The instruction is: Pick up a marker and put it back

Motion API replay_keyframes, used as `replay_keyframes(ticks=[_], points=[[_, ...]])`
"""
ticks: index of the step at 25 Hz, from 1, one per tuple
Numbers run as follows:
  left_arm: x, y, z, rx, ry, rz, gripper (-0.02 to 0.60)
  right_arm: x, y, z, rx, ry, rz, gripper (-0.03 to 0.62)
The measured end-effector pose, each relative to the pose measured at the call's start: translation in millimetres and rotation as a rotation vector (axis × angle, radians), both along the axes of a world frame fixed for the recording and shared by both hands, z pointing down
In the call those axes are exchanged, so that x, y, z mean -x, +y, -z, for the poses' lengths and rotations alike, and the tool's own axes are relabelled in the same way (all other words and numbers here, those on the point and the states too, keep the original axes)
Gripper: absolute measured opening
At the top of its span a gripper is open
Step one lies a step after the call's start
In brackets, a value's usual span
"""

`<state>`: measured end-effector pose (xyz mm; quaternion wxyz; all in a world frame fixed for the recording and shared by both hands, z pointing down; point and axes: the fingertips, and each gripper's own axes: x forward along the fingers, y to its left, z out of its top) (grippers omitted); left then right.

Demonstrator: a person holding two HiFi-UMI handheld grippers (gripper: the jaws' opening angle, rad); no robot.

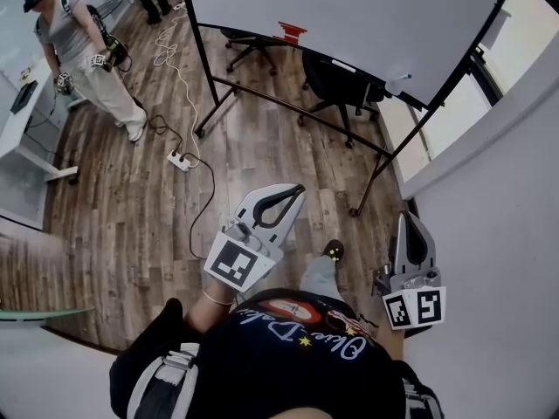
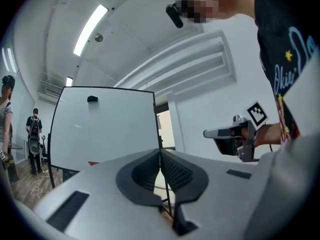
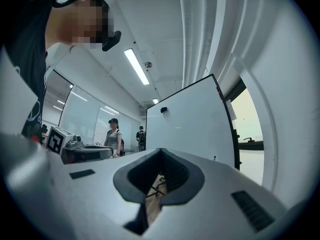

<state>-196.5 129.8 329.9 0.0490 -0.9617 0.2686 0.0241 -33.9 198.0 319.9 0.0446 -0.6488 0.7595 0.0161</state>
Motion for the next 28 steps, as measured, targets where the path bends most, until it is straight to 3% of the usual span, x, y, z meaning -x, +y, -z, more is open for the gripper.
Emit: replay_keyframes(ticks=[9, 28], points=[[-38.6, -24.4, -4.9, 0.024, -0.018, 0.003, 0.003, -39.4, -24.9, -9.9, 0.026, -0.015, -0.002, 0.000], [-51.4, -36.7, -14.7, 0.042, -0.032, 0.024, 0.003, -54.6, -39.5, -17.6, 0.039, -0.025, 0.013, 0.000]])
